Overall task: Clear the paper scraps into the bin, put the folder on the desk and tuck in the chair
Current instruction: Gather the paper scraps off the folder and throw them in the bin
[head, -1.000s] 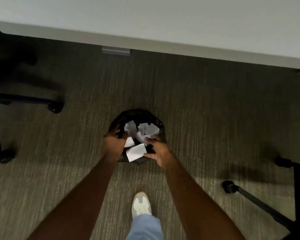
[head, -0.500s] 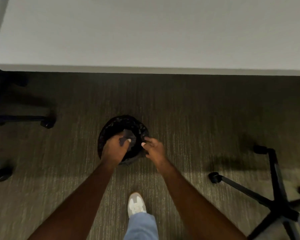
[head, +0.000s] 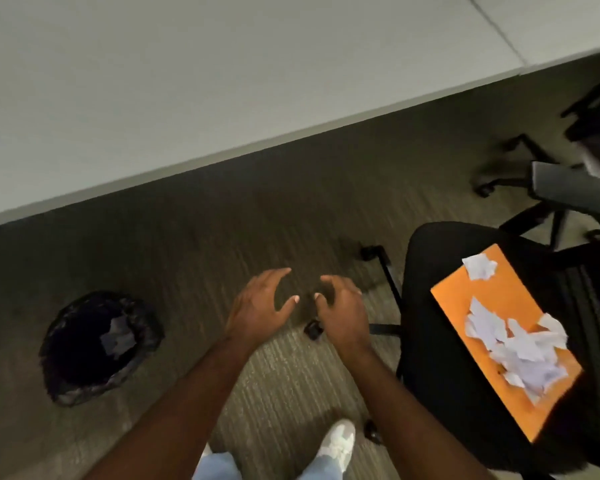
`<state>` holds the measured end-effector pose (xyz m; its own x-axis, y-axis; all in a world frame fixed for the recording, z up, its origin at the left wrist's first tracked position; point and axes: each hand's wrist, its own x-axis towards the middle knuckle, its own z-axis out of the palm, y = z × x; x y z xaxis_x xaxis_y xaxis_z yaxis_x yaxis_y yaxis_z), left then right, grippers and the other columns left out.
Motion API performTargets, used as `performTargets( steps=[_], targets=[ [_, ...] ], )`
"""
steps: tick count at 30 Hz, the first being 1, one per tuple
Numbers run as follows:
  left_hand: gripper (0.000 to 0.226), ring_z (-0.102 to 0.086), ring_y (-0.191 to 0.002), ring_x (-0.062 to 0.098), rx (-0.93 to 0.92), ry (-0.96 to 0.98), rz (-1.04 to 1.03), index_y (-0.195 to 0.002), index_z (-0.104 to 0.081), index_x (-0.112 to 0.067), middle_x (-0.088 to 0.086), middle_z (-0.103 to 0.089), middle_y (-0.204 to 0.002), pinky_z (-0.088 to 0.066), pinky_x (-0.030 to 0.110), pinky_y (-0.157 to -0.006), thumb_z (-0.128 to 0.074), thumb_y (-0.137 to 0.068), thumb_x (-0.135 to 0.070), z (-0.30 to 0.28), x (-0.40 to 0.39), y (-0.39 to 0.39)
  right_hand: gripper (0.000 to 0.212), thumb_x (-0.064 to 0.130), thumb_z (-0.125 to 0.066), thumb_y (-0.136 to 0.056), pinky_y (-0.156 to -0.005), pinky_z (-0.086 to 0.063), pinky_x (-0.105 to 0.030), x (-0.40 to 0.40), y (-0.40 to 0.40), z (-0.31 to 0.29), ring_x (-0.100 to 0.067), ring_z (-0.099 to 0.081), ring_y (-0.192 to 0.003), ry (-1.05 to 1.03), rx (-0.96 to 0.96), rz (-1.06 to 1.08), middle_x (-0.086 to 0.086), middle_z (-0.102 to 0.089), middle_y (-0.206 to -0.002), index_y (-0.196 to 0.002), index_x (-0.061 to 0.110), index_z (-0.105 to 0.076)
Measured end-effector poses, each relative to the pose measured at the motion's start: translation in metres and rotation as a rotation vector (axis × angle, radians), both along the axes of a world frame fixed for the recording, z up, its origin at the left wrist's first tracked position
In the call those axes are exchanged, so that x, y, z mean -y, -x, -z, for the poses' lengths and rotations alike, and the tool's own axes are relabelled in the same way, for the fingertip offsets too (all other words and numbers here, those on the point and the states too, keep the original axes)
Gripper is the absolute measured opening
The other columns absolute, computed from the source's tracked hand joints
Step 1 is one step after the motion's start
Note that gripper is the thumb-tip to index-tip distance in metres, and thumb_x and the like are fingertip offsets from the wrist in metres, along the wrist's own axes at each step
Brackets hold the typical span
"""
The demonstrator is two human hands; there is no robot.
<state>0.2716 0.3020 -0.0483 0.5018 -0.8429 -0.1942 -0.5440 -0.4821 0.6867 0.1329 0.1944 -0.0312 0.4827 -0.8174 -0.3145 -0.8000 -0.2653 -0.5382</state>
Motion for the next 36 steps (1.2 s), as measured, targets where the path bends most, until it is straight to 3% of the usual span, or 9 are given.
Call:
performTargets(
  steps=[6, 12, 15, 17, 21, 23, 27, 31, 36],
  targets=[
    [0.062, -0.050, -0.131, 0.020, 0.078, 0.013, 0.279, -0.141, -0.052, -0.019, 0.002, -0.057, -0.140, -0.037, 0.033, -0.112, -0.070, -0.086, -0.041, -0.032, 0.096, 0.108, 0.054, 0.024, -0.064, -0.094, -0.120, -0.031, -0.037, 0.073, 0.136, -0.039, -0.023, -0.038, -0.146, 0.002, 0.045, 0.304, -0.007, -0.046, -0.155, -0.146, 0.015, -0.051],
    [0.062, -0.051, -0.131, 0.023, 0.100, 0.064, 0.582, -0.141, -0.051, -0.019, 0.003, -0.057, -0.139, -0.041, 0.037, -0.109, -0.067, -0.087, -0.044, -0.045, 0.175, 0.227, 0.051, 0.027, -0.068, -0.090, -0.117, -0.031, -0.035, 0.123, 0.286, -0.059, -0.020, -0.035, -0.145, 0.071, -0.011, 0.553, -0.003, -0.046, -0.154, -0.139, 0.023, -0.056],
    [0.075, -0.038, -0.142, 0.023, 0.199, -0.002, 0.747, -0.149, -0.038, -0.027, 0.002, -0.043, -0.152, -0.033, 0.040, -0.116, -0.061, -0.085, -0.058, -0.037, 0.209, 0.277, 0.061, 0.039, -0.072, -0.084, -0.112, -0.041, -0.042, 0.138, 0.349, -0.058, -0.027, -0.032, -0.145, 0.053, -0.167, 0.538, -0.004, -0.035, -0.158, -0.141, 0.030, -0.051],
    [0.086, -0.023, -0.149, 0.029, 0.331, -0.096, 0.857, -0.155, -0.023, -0.031, 0.005, -0.027, -0.161, -0.024, 0.050, -0.120, -0.057, -0.084, -0.065, -0.029, 0.230, 0.310, 0.075, 0.047, -0.077, -0.078, -0.108, -0.043, -0.048, 0.147, 0.381, -0.051, -0.034, -0.032, -0.145, 0.008, -0.210, 0.508, -0.008, -0.030, -0.159, -0.144, 0.032, -0.046],
    [0.100, -0.003, -0.153, 0.039, 0.498, -0.212, 0.922, -0.156, -0.003, -0.037, 0.008, 0.000, -0.167, -0.016, 0.067, -0.116, -0.059, -0.080, -0.070, -0.011, 0.257, 0.346, 0.118, 0.064, -0.083, -0.063, -0.114, -0.033, -0.056, 0.162, 0.407, -0.024, -0.044, -0.014, -0.151, -0.170, -0.289, 0.460, -0.014, -0.004, -0.167, -0.157, 0.039, -0.017],
    [0.102, 0.000, -0.153, 0.041, 0.556, -0.236, 0.939, -0.156, 0.000, -0.039, 0.010, 0.005, -0.167, -0.015, 0.070, -0.115, -0.056, -0.079, -0.075, -0.003, 0.264, 0.350, 0.127, 0.071, -0.081, -0.061, -0.116, -0.028, -0.061, 0.166, 0.407, -0.012, -0.045, -0.002, -0.153, -0.208, -0.302, 0.422, -0.015, 0.005, -0.168, -0.157, 0.043, -0.003],
    [0.095, -0.002, -0.153, 0.040, 0.599, -0.265, 0.964, -0.156, -0.002, -0.038, 0.012, 0.004, -0.167, -0.016, 0.068, -0.116, -0.048, -0.082, -0.076, 0.016, 0.269, 0.354, 0.126, 0.069, -0.078, -0.066, -0.120, -0.017, -0.060, 0.173, 0.406, 0.010, -0.042, 0.004, -0.154, -0.178, -0.264, 0.311, -0.017, 0.005, -0.167, -0.157, 0.041, 0.004],
    [0.080, -0.015, -0.150, 0.041, 0.623, -0.223, 0.974, -0.155, -0.017, -0.036, 0.014, -0.010, -0.165, -0.021, 0.063, -0.114, -0.054, -0.089, -0.062, 0.024, 0.270, 0.350, 0.119, 0.053, -0.083, -0.073, -0.113, -0.034, -0.059, 0.177, 0.402, 0.018, -0.049, -0.003, -0.151, -0.209, -0.351, 0.292, -0.010, 0.014, -0.167, -0.154, 0.052, 0.004],
    [0.059, -0.048, -0.123, 0.034, 0.673, -0.117, 1.064, -0.142, -0.045, -0.032, 0.013, -0.045, -0.145, -0.045, 0.048, -0.096, -0.068, -0.088, -0.038, 0.029, 0.282, 0.343, 0.078, 0.044, -0.074, -0.085, -0.098, -0.052, -0.045, 0.177, 0.401, 0.019, -0.041, -0.027, -0.145, -0.106, -0.434, 0.285, -0.008, -0.013, -0.164, -0.149, 0.045, -0.029]
  ],
)
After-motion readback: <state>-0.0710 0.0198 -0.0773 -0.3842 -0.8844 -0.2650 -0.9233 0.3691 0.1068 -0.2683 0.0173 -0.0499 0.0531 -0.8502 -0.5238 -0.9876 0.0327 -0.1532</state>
